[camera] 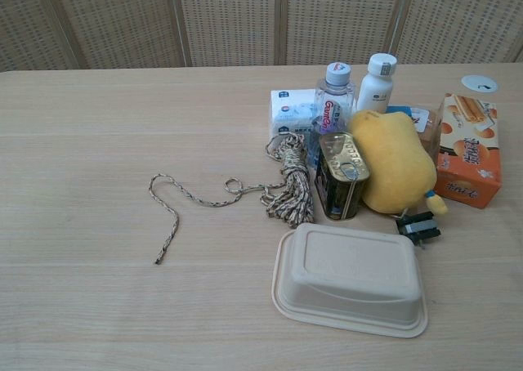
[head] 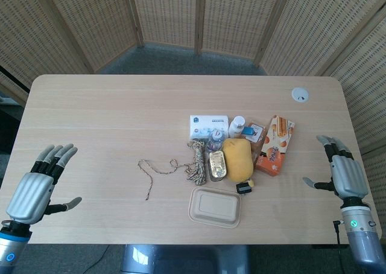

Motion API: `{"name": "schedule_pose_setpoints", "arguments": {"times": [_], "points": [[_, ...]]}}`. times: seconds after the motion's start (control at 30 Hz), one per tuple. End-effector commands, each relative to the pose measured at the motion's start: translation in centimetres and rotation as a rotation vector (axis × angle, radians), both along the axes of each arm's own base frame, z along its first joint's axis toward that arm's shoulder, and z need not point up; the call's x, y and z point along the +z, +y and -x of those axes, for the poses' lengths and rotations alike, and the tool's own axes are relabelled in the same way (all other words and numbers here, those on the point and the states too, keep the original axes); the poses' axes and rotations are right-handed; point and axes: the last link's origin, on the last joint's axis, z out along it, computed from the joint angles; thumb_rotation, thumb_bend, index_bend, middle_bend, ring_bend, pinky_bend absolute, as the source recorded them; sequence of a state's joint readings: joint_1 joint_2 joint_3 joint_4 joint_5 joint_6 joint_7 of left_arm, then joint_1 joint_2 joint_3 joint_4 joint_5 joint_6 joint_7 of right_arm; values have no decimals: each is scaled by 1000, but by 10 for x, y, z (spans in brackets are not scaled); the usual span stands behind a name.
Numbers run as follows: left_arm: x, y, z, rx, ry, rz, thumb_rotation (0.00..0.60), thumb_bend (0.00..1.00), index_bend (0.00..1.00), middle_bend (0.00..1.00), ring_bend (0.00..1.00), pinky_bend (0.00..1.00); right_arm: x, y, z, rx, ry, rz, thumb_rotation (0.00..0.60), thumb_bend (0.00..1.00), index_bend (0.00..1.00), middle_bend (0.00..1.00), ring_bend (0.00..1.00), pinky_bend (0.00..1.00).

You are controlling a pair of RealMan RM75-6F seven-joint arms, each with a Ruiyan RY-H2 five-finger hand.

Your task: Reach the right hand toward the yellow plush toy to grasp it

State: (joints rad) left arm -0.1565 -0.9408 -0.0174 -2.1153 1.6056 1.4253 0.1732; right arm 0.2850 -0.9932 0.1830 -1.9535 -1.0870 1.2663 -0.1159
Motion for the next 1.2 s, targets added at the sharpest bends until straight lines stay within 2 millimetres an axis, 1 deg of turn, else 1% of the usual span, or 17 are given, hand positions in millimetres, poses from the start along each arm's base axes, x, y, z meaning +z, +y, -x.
{"name": "schedule_pose_setpoints", "arguments": {"times": [0.03, 0.37, 0.53, 0.73, 0.97, 1.2], "points": [[-1, 0, 1, 2, 1, 6, 600, 153, 0, 0, 0, 0, -2, 0, 0, -3, -5, -5, 600, 119, 0, 0, 0, 0], [5, -4, -3, -15, 8, -16, 600, 152, 0, 0, 0, 0, -2, 4, 1, 6, -18, 2, 600, 120, 0, 0, 0, 0], [8, -2, -5, -23, 13, -17, 600, 153, 0, 0, 0, 0, -10, 2, -2, 12, -29, -36, 600, 117, 0, 0, 0, 0], [5, 2, -9, -36, 12, -1, 600, 154, 0, 0, 0, 0, -35, -8, -10, 29, -14, -138, 598, 96, 0, 0, 0, 0], [7, 5, -11, -40, 15, 1, 600, 153, 0, 0, 0, 0, -70, -31, -24, 66, 9, -236, 595, 69, 0, 0, 0, 0], [6, 7, -10, -36, 13, 9, 600, 153, 0, 0, 0, 0, -101, -49, -35, 80, 25, -299, 574, 64, 0, 0, 0, 0]]}}
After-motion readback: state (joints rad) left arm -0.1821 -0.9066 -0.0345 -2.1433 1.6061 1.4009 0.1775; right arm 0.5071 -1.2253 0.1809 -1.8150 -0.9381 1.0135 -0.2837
